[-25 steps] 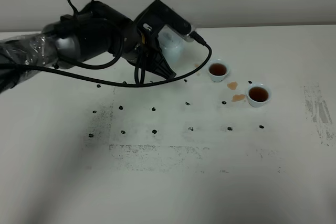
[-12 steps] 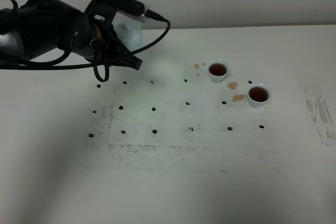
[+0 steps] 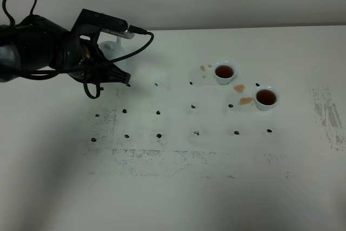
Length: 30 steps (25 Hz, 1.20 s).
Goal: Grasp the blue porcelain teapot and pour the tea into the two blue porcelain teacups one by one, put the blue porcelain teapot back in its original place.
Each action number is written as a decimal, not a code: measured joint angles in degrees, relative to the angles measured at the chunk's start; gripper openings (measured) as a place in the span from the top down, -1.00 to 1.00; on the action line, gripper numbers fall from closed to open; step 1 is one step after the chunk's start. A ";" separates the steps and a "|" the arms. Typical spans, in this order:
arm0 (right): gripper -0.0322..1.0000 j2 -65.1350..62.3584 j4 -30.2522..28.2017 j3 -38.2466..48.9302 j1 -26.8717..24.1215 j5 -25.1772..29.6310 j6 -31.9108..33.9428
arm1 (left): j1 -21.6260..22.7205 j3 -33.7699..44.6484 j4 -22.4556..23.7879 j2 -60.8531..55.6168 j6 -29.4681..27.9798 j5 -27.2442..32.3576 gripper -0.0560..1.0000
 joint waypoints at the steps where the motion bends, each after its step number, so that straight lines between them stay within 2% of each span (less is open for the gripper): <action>1: 0.08 0.00 0.00 0.00 0.00 0.00 0.00 | 0.00 0.00 -0.08 0.45 -0.05 -0.21 0.76; 18: 0.08 0.00 0.00 0.00 0.00 0.00 0.00 | -1.31 0.00 -1.13 4.89 -0.13 -6.11 0.76; 30: 0.08 0.00 0.00 0.00 0.00 0.00 0.00 | -1.59 0.00 -1.13 6.38 -0.13 -6.19 0.76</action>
